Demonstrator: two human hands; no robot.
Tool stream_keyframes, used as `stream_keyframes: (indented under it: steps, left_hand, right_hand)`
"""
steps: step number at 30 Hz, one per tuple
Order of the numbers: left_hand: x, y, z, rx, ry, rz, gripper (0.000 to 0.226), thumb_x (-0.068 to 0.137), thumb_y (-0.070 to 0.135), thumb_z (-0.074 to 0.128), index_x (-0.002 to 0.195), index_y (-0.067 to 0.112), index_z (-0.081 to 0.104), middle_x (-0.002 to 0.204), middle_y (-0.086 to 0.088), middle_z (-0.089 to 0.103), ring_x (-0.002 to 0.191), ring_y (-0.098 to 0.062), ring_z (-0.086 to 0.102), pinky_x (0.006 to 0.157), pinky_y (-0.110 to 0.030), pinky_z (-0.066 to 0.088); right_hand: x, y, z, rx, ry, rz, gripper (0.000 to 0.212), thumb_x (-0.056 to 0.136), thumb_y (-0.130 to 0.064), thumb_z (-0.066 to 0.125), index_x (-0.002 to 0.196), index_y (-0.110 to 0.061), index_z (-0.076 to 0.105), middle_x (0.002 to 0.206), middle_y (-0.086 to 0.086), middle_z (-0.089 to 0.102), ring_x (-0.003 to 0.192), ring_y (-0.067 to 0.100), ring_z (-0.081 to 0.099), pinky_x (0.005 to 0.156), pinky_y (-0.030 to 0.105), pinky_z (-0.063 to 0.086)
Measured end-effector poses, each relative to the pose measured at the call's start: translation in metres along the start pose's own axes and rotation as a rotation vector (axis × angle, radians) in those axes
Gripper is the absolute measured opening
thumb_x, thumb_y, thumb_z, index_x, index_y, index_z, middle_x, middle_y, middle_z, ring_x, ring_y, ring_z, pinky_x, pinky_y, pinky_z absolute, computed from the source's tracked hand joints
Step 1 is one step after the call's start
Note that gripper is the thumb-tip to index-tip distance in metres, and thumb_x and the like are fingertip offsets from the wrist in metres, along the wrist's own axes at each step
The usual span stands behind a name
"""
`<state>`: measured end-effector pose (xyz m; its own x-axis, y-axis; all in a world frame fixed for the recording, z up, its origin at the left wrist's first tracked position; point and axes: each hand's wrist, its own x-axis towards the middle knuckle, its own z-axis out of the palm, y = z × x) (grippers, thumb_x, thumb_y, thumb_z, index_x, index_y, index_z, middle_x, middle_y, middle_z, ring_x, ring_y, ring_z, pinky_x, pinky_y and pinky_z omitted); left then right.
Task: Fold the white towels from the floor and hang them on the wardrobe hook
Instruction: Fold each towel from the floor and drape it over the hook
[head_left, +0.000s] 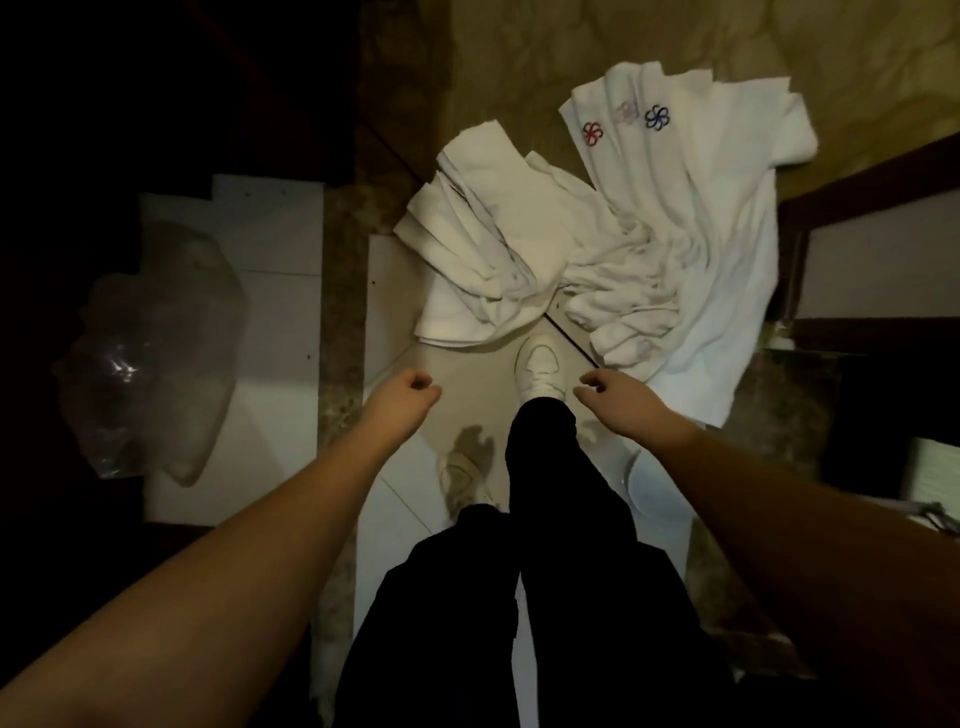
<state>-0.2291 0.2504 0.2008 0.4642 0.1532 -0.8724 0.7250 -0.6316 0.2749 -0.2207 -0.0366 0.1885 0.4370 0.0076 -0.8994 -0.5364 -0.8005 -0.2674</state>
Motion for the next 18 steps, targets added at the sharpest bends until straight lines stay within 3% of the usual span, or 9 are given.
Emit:
stream_keyframes:
  steps: [3, 7, 9, 11, 14, 18]
  left_hand:
    - [0.065, -0.002, 0.021, 0.000, -0.007, -0.025, 0.037, 0.097, 0.028, 0.061, 0.131, 0.012, 0.063, 0.130, -0.010, 0.064, 0.116, -0.027, 0.059, 0.095, -0.031, 0.044]
    - [0.153, -0.002, 0.052, 0.022, -0.035, 0.009, 0.035, 0.095, 0.021, 0.063, 0.130, 0.015, 0.063, 0.127, -0.009, 0.064, 0.097, -0.021, 0.057, 0.081, -0.026, 0.040]
    - [0.193, -0.003, 0.067, 0.038, -0.039, 0.036, 0.035, 0.094, 0.015, 0.064, 0.128, 0.012, 0.064, 0.129, -0.009, 0.063, 0.100, -0.023, 0.059, 0.081, -0.026, 0.043]
    - [0.230, -0.005, 0.081, 0.084, -0.038, 0.082, 0.032, 0.094, 0.014, 0.064, 0.126, 0.009, 0.066, 0.130, -0.012, 0.063, 0.110, -0.032, 0.061, 0.090, -0.032, 0.050]
    - [0.272, -0.010, 0.100, 0.297, -0.060, 0.186, 0.031, 0.097, 0.022, 0.061, 0.126, 0.016, 0.067, 0.133, -0.013, 0.061, 0.119, -0.037, 0.055, 0.099, -0.040, 0.048]
    - [0.304, -0.022, 0.118, 0.644, -0.104, 0.297, 0.035, 0.096, 0.018, 0.052, 0.129, 0.022, 0.061, 0.137, -0.009, 0.051, 0.124, -0.035, 0.042, 0.097, -0.041, 0.035]
  right_hand:
    - [0.068, -0.003, 0.004, -0.043, -0.035, -0.014, 0.045, 0.100, -0.035, 0.059, 0.138, -0.010, 0.059, 0.141, 0.009, 0.060, 0.128, 0.024, 0.056, 0.096, 0.027, 0.039]
    - [0.156, -0.012, 0.016, -0.028, -0.082, -0.020, 0.037, 0.098, -0.036, 0.063, 0.124, -0.011, 0.068, 0.125, 0.010, 0.068, 0.116, 0.026, 0.061, 0.090, 0.030, 0.042]
    - [0.192, -0.017, 0.028, 0.099, -0.123, 0.041, 0.030, 0.098, -0.037, 0.063, 0.112, -0.010, 0.069, 0.113, 0.012, 0.070, 0.101, 0.025, 0.065, 0.082, 0.032, 0.047]
    - [0.224, -0.022, 0.042, 0.260, -0.160, 0.130, 0.026, 0.099, -0.036, 0.063, 0.109, -0.012, 0.065, 0.110, 0.011, 0.068, 0.089, 0.019, 0.064, 0.073, 0.031, 0.049]
    - [0.260, -0.026, 0.064, 0.389, -0.160, 0.229, 0.039, 0.096, -0.045, 0.065, 0.116, -0.011, 0.063, 0.107, 0.006, 0.066, 0.086, 0.015, 0.062, 0.067, 0.029, 0.051]
    - [0.291, -0.027, 0.087, 0.577, -0.154, 0.309, 0.047, 0.089, -0.057, 0.069, 0.111, -0.016, 0.060, 0.096, 0.003, 0.063, 0.080, 0.017, 0.062, 0.061, 0.028, 0.051]
